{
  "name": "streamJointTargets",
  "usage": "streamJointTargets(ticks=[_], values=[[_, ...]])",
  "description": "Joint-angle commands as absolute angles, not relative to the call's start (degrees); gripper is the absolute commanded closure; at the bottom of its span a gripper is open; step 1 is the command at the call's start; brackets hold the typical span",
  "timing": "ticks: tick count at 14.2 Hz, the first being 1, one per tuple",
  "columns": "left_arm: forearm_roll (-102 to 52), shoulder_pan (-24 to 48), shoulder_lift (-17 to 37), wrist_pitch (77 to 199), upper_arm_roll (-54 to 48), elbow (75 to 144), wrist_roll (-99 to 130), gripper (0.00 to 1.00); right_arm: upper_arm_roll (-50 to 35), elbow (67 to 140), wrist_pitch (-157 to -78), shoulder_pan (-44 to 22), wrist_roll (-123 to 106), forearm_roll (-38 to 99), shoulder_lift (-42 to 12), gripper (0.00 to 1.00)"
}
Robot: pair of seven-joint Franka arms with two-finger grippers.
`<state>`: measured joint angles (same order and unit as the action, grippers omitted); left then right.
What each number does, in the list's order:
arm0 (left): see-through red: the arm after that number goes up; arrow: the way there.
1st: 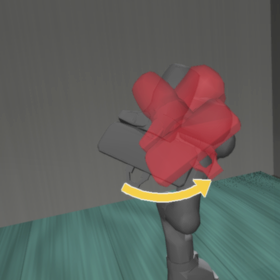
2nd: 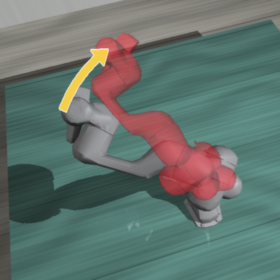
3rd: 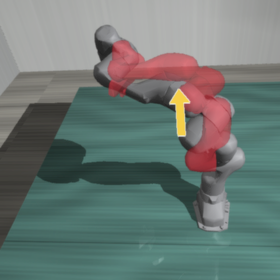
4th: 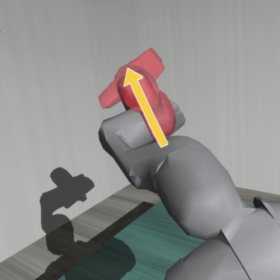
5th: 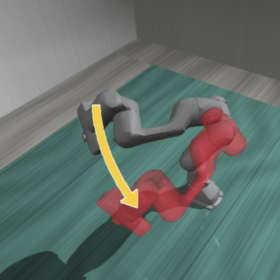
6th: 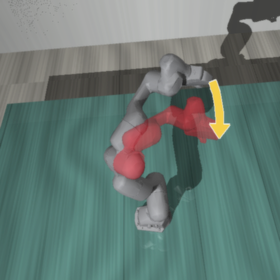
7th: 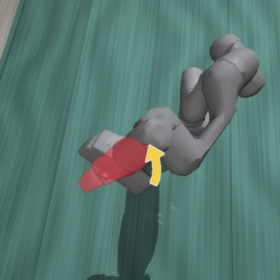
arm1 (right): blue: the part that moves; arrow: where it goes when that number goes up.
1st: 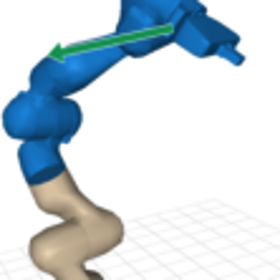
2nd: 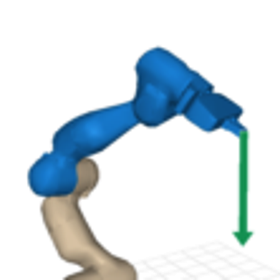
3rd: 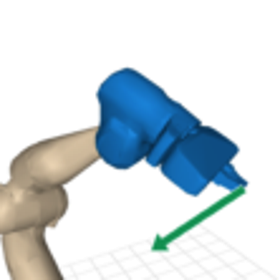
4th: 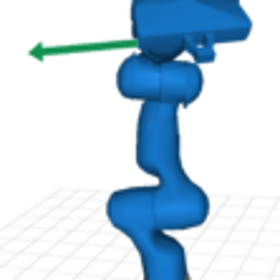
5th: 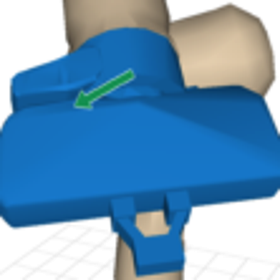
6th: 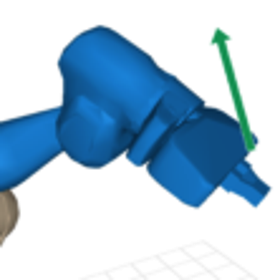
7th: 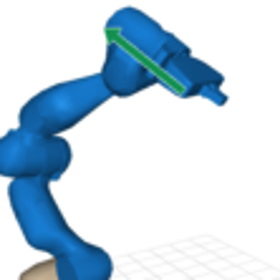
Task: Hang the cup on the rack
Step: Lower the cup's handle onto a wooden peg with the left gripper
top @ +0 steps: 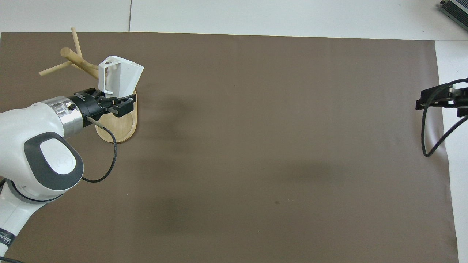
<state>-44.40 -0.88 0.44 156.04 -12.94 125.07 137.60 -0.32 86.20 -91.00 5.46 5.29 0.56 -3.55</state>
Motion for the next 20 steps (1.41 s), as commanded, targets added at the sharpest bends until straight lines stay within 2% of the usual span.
streamJointTargets(ticks=[1, 20], values=[[-44.12, -0.61, 1.67, 158.29, -12.57, 124.37, 138.69, 1.00, -0.70, 85.17, -90.79, 5.54, 3.61, 0.09, -4.04, 0.00], [-44.21, -3.08, 2.55, 159.70, -11.87, 124.54, 138.08, 1.00, -0.26, 86.13, -90.44, 5.27, 2.72, 0.62, -3.34, 0.00]])
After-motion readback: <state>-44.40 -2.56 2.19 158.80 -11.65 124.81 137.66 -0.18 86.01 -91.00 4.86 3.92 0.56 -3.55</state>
